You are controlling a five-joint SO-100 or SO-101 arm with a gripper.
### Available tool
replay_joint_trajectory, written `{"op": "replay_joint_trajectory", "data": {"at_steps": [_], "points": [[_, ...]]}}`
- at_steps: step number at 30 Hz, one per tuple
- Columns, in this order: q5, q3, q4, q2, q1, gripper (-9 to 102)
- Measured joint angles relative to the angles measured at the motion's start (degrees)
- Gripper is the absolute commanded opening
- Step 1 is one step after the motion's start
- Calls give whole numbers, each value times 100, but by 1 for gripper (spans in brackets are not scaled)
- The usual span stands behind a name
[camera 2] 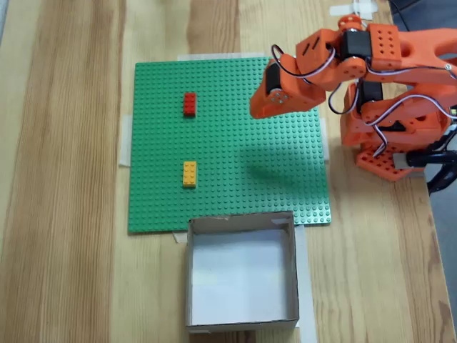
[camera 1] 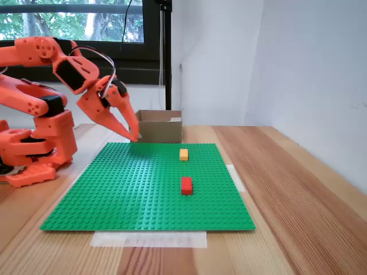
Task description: Pick the yellow lego block and put it in the box.
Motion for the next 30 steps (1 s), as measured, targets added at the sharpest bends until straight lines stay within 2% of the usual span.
{"op": "replay_joint_trajectory", "data": {"at_steps": [30], "points": [[-141, -3595, 281, -4412, -193, 1]]}}
